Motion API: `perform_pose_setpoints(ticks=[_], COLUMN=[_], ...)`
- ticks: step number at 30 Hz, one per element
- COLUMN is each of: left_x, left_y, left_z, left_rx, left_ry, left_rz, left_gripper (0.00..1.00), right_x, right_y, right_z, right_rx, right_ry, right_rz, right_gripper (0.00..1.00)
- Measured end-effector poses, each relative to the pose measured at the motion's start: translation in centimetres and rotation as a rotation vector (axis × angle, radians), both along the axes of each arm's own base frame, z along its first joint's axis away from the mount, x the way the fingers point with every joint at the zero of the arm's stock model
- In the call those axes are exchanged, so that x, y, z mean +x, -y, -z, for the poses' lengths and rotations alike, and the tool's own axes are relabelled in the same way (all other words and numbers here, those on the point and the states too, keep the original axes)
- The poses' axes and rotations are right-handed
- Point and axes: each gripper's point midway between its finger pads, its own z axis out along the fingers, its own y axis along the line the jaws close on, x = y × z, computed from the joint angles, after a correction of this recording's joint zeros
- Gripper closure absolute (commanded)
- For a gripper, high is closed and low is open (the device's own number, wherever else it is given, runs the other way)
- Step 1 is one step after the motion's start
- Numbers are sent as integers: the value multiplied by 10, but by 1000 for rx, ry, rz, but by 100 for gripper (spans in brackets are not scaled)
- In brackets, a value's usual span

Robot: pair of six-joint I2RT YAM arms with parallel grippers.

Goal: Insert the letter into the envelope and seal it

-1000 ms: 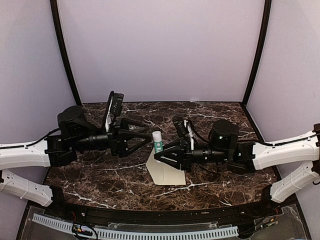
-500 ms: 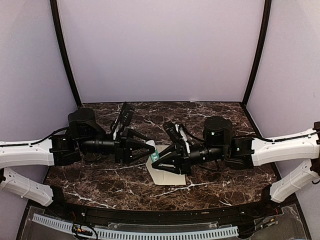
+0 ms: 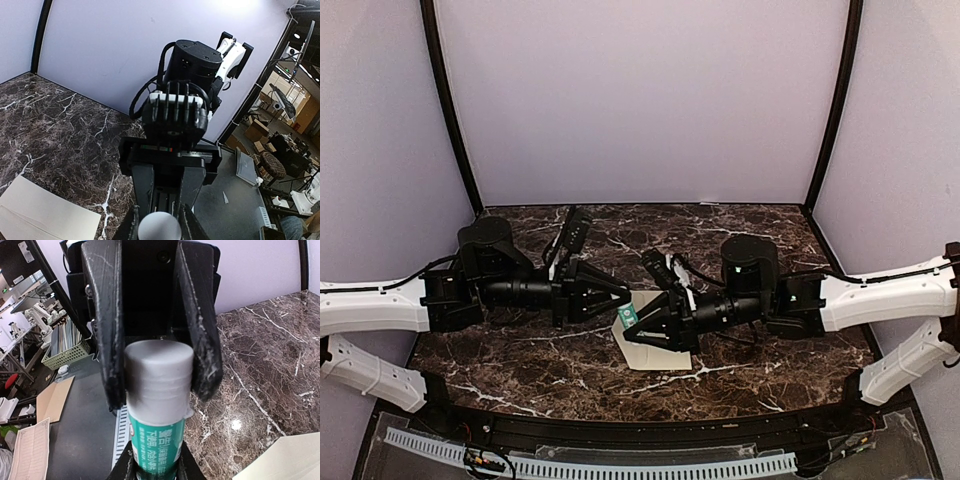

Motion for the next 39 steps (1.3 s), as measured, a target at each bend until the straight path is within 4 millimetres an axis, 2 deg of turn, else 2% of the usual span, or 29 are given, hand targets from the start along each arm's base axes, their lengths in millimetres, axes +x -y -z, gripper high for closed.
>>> perform_pose_setpoints(ticks=[5,11,17,21,26,30,31,32,35,39], left_x=[1,10,45,66,87,94,95,96,97,93], left_y=[0,-1,-12,-20,-32,-36,-36,-36,-36,-33], left_z=[0,3,19,25,28,19,17,16,18,19], left_rx=[1,13,72,106,148,134,130,129,133,137], left_ry=[4,-3,-69,-83,-69,-62,-61,-60,-60,-62], left_rz=[-6,-63,-285,-424,-558,-606,-612,-616,-621,-589], left_gripper=[98,100,100,100,100,100,100,100,100,100], right_x=[1,12,44,62,83,83,82,80,72,61], right_y=[0,0,4,-1,6,9,10,10,9,9], right_z=[0,4,16,22,54,73,75,77,80,64], right_rx=[-5,-25,-88,-116,-215,-257,-259,-257,-246,-195], right_ry=[6,27,80,100,70,48,45,43,37,56], right_rz=[4,71,265,357,466,472,467,459,416,350], right_gripper=[100,100,100,100,100,100,94,81,54,32])
